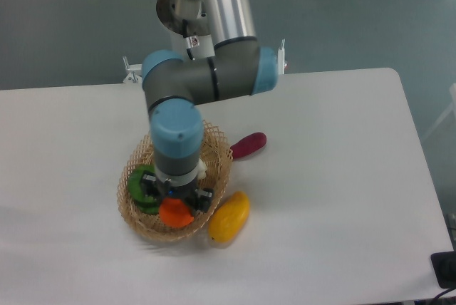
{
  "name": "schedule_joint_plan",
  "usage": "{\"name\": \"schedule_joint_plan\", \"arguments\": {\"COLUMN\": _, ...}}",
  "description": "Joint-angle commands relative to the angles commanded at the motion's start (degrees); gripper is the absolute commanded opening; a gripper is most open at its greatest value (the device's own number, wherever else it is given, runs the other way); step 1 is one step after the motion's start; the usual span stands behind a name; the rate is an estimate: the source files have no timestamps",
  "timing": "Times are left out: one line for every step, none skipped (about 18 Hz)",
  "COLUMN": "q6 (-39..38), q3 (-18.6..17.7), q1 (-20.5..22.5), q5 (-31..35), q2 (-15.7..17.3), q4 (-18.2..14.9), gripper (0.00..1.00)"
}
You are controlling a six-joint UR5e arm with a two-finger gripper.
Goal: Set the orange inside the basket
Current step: 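Carry the orange over the wicker basket and lower it inside, then open the gripper to release the orange into the basket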
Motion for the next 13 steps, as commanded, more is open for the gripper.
{"name": "schedule_joint_plan", "arguments": {"q6": 0.00, "q3": 0.09, "q1": 0.08, "q5": 0.18, "q2": -0.18, "q4": 0.35, "gripper": 0.38}}
{"name": "schedule_joint_plan", "arguments": {"q6": -0.09, "q3": -0.09, "q1": 0.00, "q5": 0.19, "q2": -0.26, "q4": 0.70, "gripper": 0.38}}
{"name": "schedule_joint_plan", "arguments": {"q6": -0.09, "q3": -0.09, "q1": 0.00, "q5": 0.27, "q2": -0.35, "q4": 0.88, "gripper": 0.39}}
{"name": "schedule_joint_plan", "arguments": {"q6": -0.09, "q3": 0.00, "q1": 0.00, "q5": 0.27, "q2": -0.35, "q4": 0.88, "gripper": 0.42}}
{"name": "schedule_joint_plan", "arguments": {"q6": -0.09, "q3": 0.09, "q1": 0.00, "q5": 0.27, "q2": -0.35, "q4": 0.88, "gripper": 0.43}}
{"name": "schedule_joint_plan", "arguments": {"q6": -0.09, "q3": 0.17, "q1": 0.00, "q5": 0.19, "q2": -0.35, "q4": 0.80, "gripper": 0.47}}
{"name": "schedule_joint_plan", "arguments": {"q6": -0.18, "q3": 0.44, "q1": 0.00, "q5": 0.19, "q2": -0.35, "q4": 0.80, "gripper": 0.57}}
{"name": "schedule_joint_plan", "arguments": {"q6": -0.18, "q3": 0.53, "q1": 0.00, "q5": 0.19, "q2": -0.35, "q4": 0.80, "gripper": 0.77}}
{"name": "schedule_joint_plan", "arguments": {"q6": -0.18, "q3": 0.53, "q1": 0.00, "q5": 0.19, "q2": -0.35, "q4": 0.80, "gripper": 0.86}}
{"name": "schedule_joint_plan", "arguments": {"q6": -0.18, "q3": 0.61, "q1": 0.08, "q5": 0.19, "q2": -0.18, "q4": 0.80, "gripper": 0.87}}
{"name": "schedule_joint_plan", "arguments": {"q6": 0.00, "q3": 0.61, "q1": 0.09, "q5": 0.19, "q2": 0.00, "q4": 0.80, "gripper": 0.87}}
{"name": "schedule_joint_plan", "arguments": {"q6": 0.09, "q3": 0.79, "q1": 0.09, "q5": 0.19, "q2": 0.17, "q4": 0.80, "gripper": 0.92}}
{"name": "schedule_joint_plan", "arguments": {"q6": -0.17, "q3": 1.40, "q1": 0.09, "q5": 0.19, "q2": 0.26, "q4": 0.80, "gripper": 0.93}}
